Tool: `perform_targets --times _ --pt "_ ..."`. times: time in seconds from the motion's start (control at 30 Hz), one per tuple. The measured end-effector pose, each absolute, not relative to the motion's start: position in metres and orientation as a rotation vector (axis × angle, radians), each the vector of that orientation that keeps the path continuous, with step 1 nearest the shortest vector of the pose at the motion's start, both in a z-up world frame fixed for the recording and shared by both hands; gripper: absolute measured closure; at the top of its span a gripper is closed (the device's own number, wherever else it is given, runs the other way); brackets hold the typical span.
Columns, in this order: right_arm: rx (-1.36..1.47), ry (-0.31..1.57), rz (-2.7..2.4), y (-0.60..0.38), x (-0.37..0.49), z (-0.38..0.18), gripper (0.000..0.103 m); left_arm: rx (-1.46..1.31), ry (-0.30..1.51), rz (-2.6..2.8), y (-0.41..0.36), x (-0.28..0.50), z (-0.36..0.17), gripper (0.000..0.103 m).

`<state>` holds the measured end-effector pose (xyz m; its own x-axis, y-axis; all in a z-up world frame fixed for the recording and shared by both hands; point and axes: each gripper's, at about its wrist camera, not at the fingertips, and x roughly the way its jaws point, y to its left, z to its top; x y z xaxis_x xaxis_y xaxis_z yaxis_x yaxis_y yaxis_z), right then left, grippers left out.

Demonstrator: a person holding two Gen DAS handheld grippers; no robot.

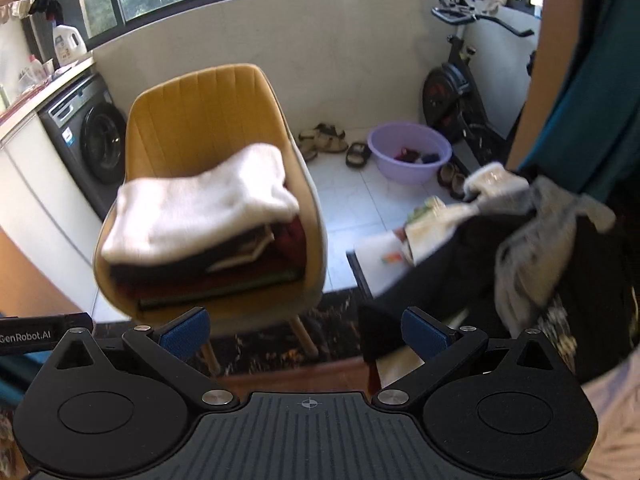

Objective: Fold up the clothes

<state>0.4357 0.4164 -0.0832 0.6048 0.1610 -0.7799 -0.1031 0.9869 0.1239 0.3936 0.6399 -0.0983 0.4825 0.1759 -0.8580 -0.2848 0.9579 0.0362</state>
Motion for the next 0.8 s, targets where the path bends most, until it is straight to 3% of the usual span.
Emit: perform_targets --times 0.37,0.8 --pt "0.009 0.911 0.175 0.399 0.364 -0.079 0.001 -0.082 1.023 0.3 0.605 0.344 -0.093 0.001" --pt "0.082 0.947 0.143 0.401 0.344 -0.084 0.001 -0.077 1.096 0.292 0.606 0.322 -0.113 0.001"
